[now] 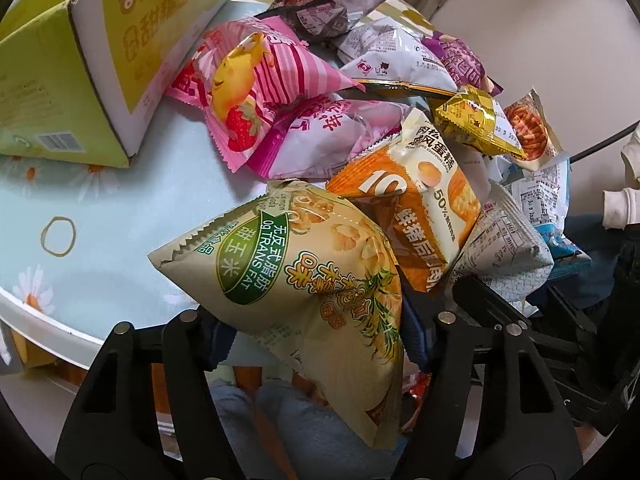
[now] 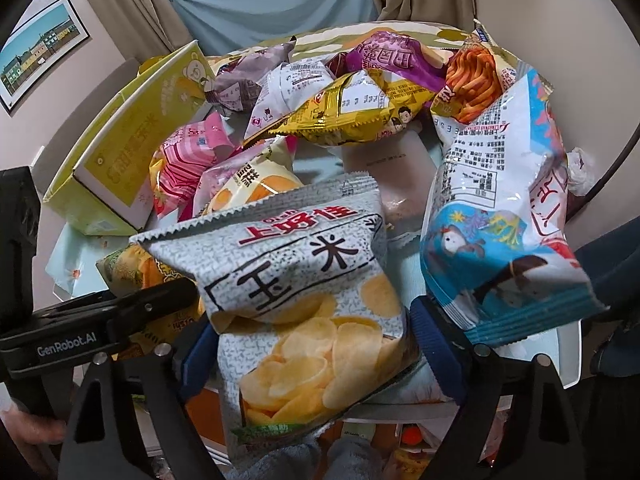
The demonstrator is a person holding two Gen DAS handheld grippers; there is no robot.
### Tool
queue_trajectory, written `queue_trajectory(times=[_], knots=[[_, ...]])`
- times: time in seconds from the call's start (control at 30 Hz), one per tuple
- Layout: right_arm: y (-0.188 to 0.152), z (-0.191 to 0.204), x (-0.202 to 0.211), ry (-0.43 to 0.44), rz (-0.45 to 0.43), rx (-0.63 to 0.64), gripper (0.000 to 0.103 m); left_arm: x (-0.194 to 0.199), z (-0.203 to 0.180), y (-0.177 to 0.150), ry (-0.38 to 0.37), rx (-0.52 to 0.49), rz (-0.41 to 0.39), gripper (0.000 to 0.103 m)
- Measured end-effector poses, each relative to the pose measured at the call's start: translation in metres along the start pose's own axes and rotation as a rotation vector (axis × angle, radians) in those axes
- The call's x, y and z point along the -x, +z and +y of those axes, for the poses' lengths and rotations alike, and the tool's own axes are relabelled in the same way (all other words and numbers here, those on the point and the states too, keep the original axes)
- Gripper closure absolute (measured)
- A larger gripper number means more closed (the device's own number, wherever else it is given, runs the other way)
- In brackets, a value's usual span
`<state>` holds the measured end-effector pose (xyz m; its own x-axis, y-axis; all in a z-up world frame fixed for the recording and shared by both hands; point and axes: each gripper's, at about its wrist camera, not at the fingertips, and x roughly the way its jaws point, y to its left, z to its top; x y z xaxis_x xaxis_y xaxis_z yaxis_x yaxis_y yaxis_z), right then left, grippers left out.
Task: Organize snacks
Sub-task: 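Grasp the green corn snack bag with the left gripper while the right grasps the white corn chip bag, then carry both bags over the yellow box and release them inside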
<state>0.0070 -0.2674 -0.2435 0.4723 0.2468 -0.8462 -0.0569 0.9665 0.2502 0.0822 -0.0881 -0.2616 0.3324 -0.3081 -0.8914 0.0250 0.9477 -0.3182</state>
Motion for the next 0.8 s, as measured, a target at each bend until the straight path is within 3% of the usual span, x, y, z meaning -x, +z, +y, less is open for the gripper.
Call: queue_trajectory(times=[0.17,0.37,0.53,0.8], knots=[[-0.001,0.005,0.007,-0.002,-0.015,0.023,0.040,0.009,0.004,-0.004,-0.010,0.003,-0.008,0.042],[0.001,0.011,0.022,0.009,-0.050,0.025,0.056,0.019,0.000,-0.004,0.002,-0.017,-0.024,0.045],[0.008,0.019,0.038,0.014,-0.082,0.044,0.057,0.037,-0.003,-0.003,0.005,-0.022,-0.048,0.046],[0.028,0.033,0.068,0.036,-0.130,0.086,0.057,0.094,-0.006,0.006,-0.003,-0.020,-0.156,0.046]])
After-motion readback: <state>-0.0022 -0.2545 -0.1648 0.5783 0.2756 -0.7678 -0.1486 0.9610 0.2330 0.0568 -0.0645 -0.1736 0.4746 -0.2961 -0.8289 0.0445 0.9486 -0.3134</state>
